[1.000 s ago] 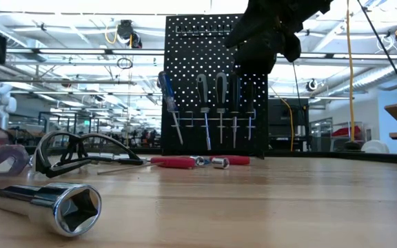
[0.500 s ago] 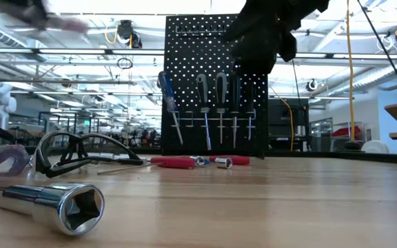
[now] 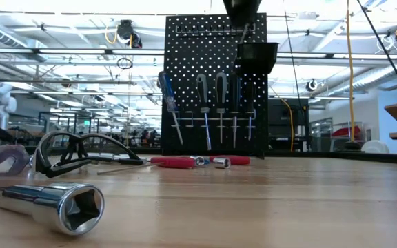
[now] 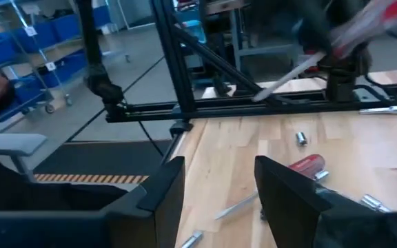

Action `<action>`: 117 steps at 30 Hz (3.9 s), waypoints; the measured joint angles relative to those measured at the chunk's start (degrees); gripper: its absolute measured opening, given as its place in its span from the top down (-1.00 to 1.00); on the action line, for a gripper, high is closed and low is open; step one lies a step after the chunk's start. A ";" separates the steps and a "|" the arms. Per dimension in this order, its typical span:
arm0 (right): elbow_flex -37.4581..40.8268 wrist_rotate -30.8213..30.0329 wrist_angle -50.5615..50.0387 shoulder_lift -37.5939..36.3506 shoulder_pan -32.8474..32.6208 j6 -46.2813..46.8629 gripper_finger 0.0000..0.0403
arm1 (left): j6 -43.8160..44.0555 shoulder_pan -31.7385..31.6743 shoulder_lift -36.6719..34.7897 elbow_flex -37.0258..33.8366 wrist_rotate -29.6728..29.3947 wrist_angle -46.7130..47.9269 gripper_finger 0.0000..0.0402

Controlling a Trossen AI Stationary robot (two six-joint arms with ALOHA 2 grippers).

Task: Hang tools onto peg board
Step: Hang the red screwdriver onto the peg board

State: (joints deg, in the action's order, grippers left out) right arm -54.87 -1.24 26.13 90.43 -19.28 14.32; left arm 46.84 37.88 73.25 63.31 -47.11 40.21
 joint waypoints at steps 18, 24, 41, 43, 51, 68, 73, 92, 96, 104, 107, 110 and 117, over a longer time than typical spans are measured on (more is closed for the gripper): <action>0.02 -10.04 -13.11 -9.59 -3.01 -0.89 0.16 | -47.89 -10.77 -5.54 -16.12 23.39 -64.40 0.41; 0.00 -28.69 -20.41 -10.95 -5.46 1.02 0.16 | -43.40 -12.68 -4.84 -31.70 21.07 -101.36 0.41; 0.02 -29.96 4.56 -0.63 -2.50 -1.89 0.16 | -48.76 -13.63 10.02 -27.10 15.36 -107.79 0.41; 0.02 -28.42 4.88 -0.02 -1.98 -1.01 0.16 | -48.88 -13.65 10.66 -26.69 15.31 -106.75 0.41; 0.02 -20.99 9.87 2.58 -0.65 0.80 0.16 | -48.00 -14.11 12.25 -26.51 15.32 -106.76 0.41; 0.02 -20.48 10.90 5.86 0.80 1.49 0.82 | -47.75 -14.20 15.68 -24.33 15.07 -103.15 0.41; 0.04 -20.82 7.93 5.70 0.80 3.05 0.96 | -48.40 -14.11 15.61 -24.33 15.35 -100.56 0.39; 0.00 -16.79 -2.86 2.78 1.11 2.59 0.98 | -49.03 -14.67 15.66 -24.33 16.05 -102.42 0.27; 0.00 -16.49 -2.78 2.78 1.18 2.49 0.98 | -49.12 -14.72 15.66 -24.33 16.06 -102.91 0.43; 0.00 -15.30 -2.60 2.78 1.24 2.37 0.84 | -50.14 -14.72 15.66 -24.33 17.86 -102.75 0.57; 0.00 -15.21 -2.58 2.78 1.24 1.40 0.73 | -50.37 -14.54 15.66 -24.33 17.81 -102.67 0.57; 0.00 -15.10 -3.65 2.01 1.22 0.38 0.63 | -50.85 -14.12 15.60 -24.33 16.42 -102.22 0.57; -0.02 -16.50 -14.60 -4.84 1.11 2.92 0.48 | -52.32 -12.99 12.08 -24.33 11.95 -96.83 0.57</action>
State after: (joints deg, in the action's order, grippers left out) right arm -54.89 -17.74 11.53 85.59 -18.17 17.24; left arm -5.48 24.89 85.33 38.98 -35.16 -56.62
